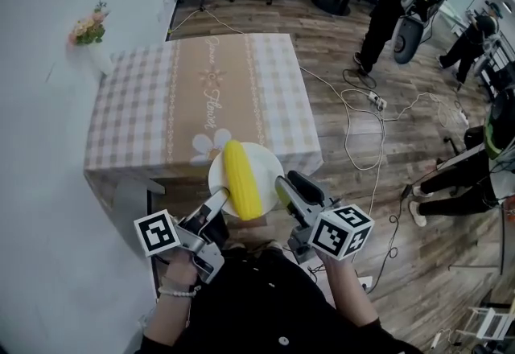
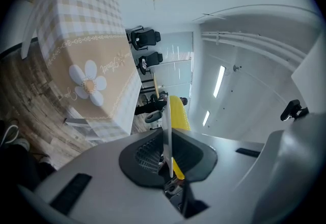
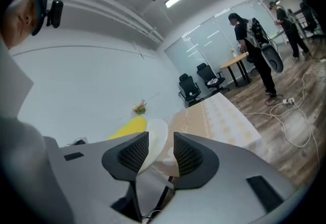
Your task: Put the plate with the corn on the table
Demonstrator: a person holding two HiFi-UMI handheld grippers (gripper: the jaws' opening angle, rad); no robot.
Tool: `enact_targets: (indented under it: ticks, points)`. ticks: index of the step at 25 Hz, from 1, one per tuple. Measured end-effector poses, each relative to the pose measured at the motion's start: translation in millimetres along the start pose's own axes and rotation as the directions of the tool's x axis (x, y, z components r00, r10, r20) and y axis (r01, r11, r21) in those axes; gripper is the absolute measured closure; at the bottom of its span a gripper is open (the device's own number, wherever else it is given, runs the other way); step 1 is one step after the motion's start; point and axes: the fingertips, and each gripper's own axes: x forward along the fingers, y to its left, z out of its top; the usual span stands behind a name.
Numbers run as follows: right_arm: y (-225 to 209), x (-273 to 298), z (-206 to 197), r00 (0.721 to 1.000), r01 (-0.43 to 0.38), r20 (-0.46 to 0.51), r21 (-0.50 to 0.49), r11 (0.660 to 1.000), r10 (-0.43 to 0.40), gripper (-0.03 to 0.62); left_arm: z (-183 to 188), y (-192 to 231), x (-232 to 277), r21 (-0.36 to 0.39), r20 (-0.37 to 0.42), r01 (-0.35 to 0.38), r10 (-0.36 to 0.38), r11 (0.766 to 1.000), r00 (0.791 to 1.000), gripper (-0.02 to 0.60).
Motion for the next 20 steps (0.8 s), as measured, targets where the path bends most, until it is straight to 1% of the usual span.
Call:
enact_targets:
  ticks: [3,5,9,11,12,16,20]
  points:
    - [5,4,-8,0.999,-0.040,0.008,0.100,0.994,0.040,0.428,2,-2,-2,-0.002,-0.011,0.010,-0.010,1.000,1.000,0.543]
    - [10,7,-12,0.999,-0.054,0.010,0.127,0.990,0.054,0.428,3,-1,-3,0.001,-0.021,0.012,-0.012,1.000,1.000,0.543]
    - [17,15,-17,0.998,-0.056,0.016,0.126,0.991,0.054,0.430,8,0,-4,-0.001,-0.040,0.022,-0.022,1.000,0.999,0.543]
    - [18,16,-19,0.999,-0.048,0.026,0.137,0.989,0.045,0.462,11,1,-7,-0.006,-0.047,0.023,-0.023,1.000,0.999,0.543]
    - [20,17,-19,0.999,-0.047,0.031,0.142,0.989,0.043,0.465,13,2,-9,-0.004,-0.051,0.022,-0.022,1.000,0.998,0.543]
    - [27,23,-23,0.999,-0.040,0.034,0.142,0.989,0.035,0.467,20,4,-17,-0.001,-0.059,0.016,-0.016,1.000,0.998,0.543]
    - [33,27,-28,0.999,-0.030,0.031,0.142,0.989,0.026,0.467,22,8,-24,-0.012,-0.069,-0.001,0.000,1.000,0.998,0.545]
